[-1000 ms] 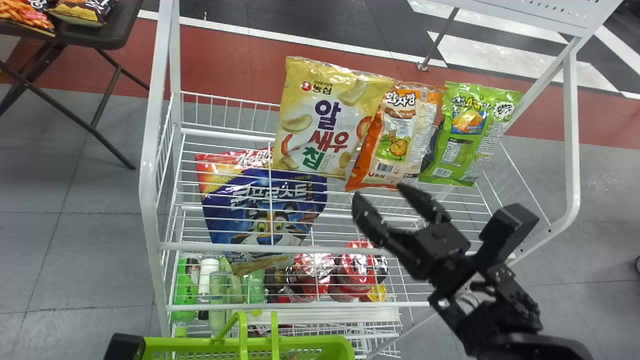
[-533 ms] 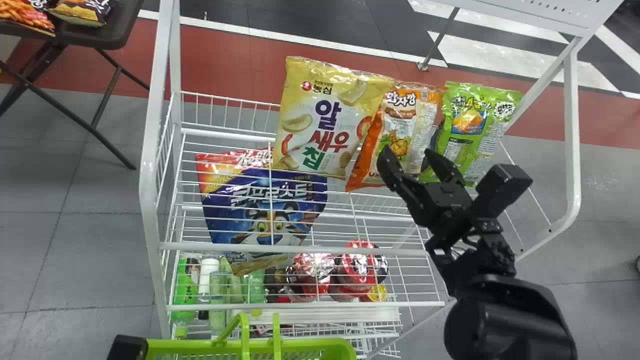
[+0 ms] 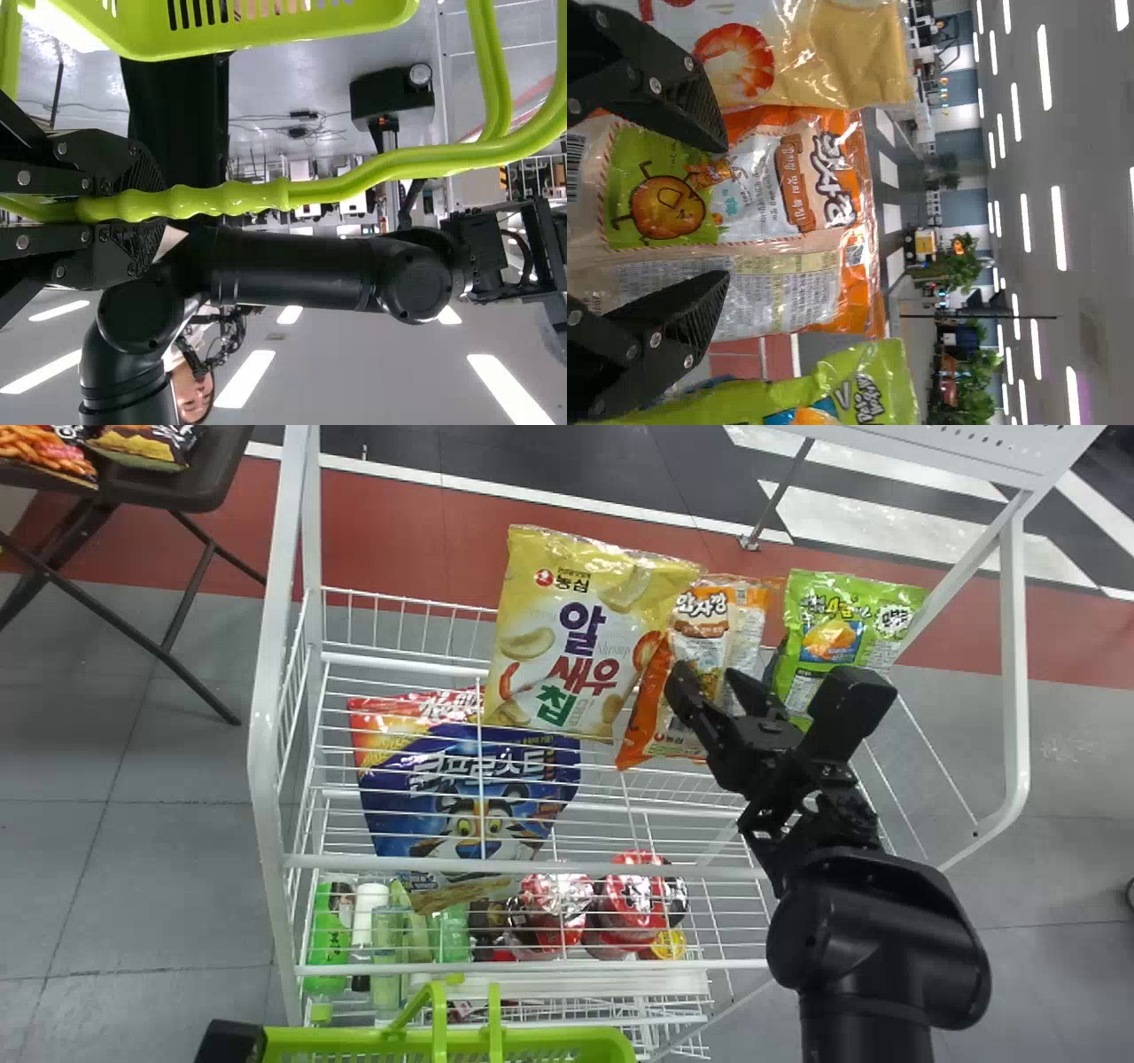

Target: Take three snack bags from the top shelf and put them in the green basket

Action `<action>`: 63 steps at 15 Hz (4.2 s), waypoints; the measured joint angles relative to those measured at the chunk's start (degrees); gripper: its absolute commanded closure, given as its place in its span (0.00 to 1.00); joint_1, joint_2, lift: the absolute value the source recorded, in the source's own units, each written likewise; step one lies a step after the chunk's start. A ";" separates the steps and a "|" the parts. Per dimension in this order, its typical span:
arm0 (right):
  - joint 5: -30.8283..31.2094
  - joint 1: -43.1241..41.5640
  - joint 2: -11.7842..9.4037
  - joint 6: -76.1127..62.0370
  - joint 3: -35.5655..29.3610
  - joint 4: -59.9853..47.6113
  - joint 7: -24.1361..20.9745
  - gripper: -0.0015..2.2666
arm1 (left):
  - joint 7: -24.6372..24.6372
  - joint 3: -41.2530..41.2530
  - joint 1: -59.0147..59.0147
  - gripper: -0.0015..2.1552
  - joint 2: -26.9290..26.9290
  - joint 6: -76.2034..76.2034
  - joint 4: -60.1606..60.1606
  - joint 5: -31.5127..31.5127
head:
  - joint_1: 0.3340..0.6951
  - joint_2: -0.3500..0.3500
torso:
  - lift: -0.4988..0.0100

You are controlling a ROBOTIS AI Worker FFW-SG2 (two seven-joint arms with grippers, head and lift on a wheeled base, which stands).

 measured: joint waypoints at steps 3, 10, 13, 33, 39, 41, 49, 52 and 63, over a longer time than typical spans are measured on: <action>0.03 0.04 0.00 1.21 -0.35 -0.07 -0.48 0.94 | 0.32 -0.06 -0.04 0.49 0.04 0.00 -0.13 0.01 | 1.00 0.00 | 0.92; -1.56 2.27 0.00 2.06 -3.03 -2.24 -0.85 0.94 | 0.75 -0.46 -0.72 0.49 0.07 0.00 -0.13 -0.13 | 1.00 0.00 | 0.92; -3.98 4.16 0.00 2.12 -3.80 -5.18 -0.50 0.94 | 0.80 -0.64 -1.04 0.49 0.05 0.00 0.07 -0.13 | 1.00 0.00 | 0.92; -21.16 28.73 0.00 58.59 -14.15 -47.55 13.89 0.94 | 1.67 -0.89 -2.29 0.49 -0.13 0.00 0.62 -0.13 | 1.00 0.00 | 0.92; -27.20 31.51 0.00 67.90 -18.96 -49.97 22.62 0.94 | 2.42 -1.46 -2.30 0.49 -0.14 0.00 0.23 -0.15 | 1.00 0.00 | 0.92; -25.99 32.72 0.00 67.93 -16.69 -48.93 24.11 0.94 | 2.65 -1.85 -2.41 0.49 -0.20 0.00 0.22 -0.26 | 1.00 0.00 | 0.92; -17.37 37.35 0.00 67.94 -0.05 -41.09 26.29 0.94 | 2.89 -2.31 -2.67 0.49 -0.22 0.00 0.21 -0.35 | 1.00 0.00 | 0.92; -16.82 36.29 0.00 67.94 4.94 -37.01 27.26 0.94 | 3.17 -2.90 -2.97 0.49 -0.18 0.00 0.21 -0.39 | 1.00 0.00 | 0.92; -12.67 35.12 0.01 67.94 7.59 -36.59 22.53 0.02 | 3.19 -3.06 -2.81 0.49 0.10 -0.01 -0.08 -0.20 | 1.00 0.00 | 0.92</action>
